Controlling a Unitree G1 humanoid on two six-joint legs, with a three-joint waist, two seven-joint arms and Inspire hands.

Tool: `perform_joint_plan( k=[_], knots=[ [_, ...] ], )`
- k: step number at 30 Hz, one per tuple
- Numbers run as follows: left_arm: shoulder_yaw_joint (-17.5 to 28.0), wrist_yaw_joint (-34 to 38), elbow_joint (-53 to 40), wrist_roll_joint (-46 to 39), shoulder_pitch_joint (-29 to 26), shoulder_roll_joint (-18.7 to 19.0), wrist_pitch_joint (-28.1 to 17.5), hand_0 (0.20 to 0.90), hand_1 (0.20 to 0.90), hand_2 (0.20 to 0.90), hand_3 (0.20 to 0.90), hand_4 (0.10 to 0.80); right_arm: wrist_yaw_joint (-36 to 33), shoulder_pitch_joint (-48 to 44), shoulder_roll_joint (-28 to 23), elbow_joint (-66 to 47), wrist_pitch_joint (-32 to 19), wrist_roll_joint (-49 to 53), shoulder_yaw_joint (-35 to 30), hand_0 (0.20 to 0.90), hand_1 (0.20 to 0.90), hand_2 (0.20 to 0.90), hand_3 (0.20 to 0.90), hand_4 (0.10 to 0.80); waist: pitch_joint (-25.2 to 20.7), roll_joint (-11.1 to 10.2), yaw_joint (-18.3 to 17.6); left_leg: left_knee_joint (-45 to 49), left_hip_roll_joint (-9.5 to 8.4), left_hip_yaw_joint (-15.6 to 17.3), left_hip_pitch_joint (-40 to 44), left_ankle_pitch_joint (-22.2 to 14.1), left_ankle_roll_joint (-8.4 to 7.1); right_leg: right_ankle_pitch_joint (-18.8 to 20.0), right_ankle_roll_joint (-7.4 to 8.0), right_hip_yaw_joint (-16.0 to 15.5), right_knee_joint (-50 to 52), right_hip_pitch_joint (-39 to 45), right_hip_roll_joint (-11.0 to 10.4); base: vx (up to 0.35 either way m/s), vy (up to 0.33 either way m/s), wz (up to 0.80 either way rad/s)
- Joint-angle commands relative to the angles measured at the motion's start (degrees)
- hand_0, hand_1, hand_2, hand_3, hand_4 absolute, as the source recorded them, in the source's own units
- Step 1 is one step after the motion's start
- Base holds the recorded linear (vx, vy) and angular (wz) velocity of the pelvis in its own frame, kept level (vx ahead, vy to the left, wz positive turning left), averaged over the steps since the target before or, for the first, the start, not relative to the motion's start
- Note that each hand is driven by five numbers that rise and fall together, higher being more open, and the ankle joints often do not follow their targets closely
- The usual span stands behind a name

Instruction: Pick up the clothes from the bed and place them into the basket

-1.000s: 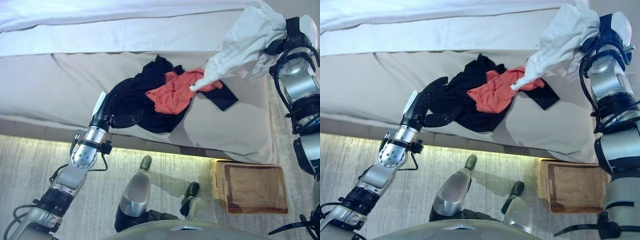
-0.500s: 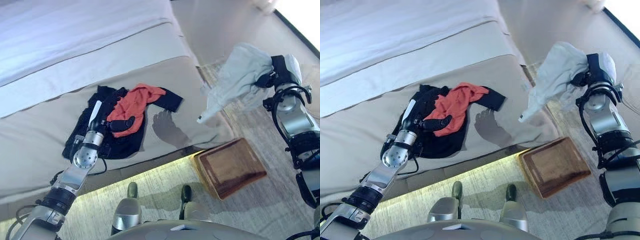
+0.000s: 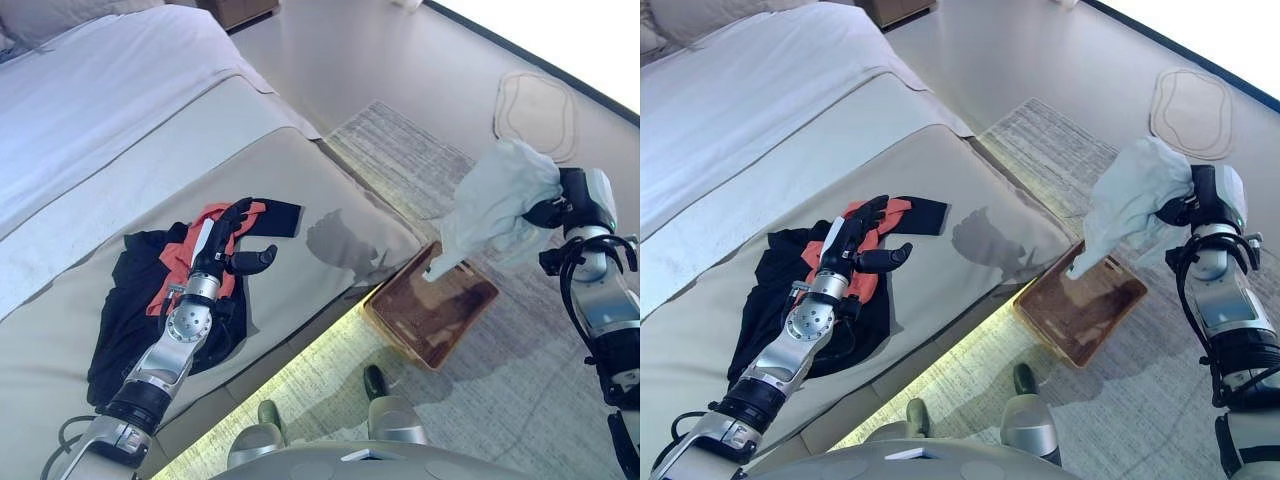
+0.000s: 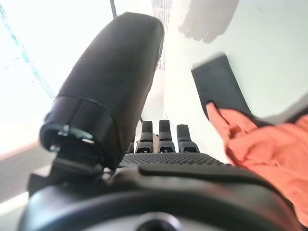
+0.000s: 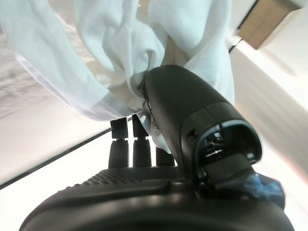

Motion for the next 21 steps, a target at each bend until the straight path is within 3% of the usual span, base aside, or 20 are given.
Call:
perform_joint_plan(
  k=[1,9,21],
  knots=[
    [0.5,0.5,-0.2,0.7,-2.1,-0.3,-3.9,0.9,0.9,0.9,0.9,0.8,-1.2,-4.2,-1.9,-2.2,-3.7,-0.7,-2.3,0.3,0.3,0.3,0.2,0.1,-7.9,-0.8,0.3,0.1,4.1,0.2,-1.2,-2.0,-1.67,1.7,-0.26,0.7,2.0,-3.4,-0.8,-0.023,-0.058,-0.21],
    [-0.6,-1.1,-0.8,0.9,-2.6,-1.0,-4.3,0.9,0.9,0.9,0.9,0.8,-0.6,-5.0,-1.0,2.3,-3.2,-0.6,-0.4,0.3,0.3,0.3,0.2,0.1,-7.5,-0.2,-0.4,0.1,4.4,1.1,-1.4,-2.0,-2.06,1.9,-0.71,1.1,1.9,-4.1,-0.2,-0.03,-0.07,-0.11],
    [-2.9,-0.9,0.6,-0.2,-3.9,-1.9,-6.8,0.9,0.9,0.9,0.9,0.8,0.9,-7.7,1.0,8.8,-2.4,-2.0,4.5,0.3,0.3,0.3,0.2,0.1,-5.4,2.4,-0.5,0.1,4.36,0.9,-2.8,-1.2,-2.75,2.8,-1.25,1.0,0.4,-5.6,-0.3,-0.011,-0.022,0.0]
  ],
)
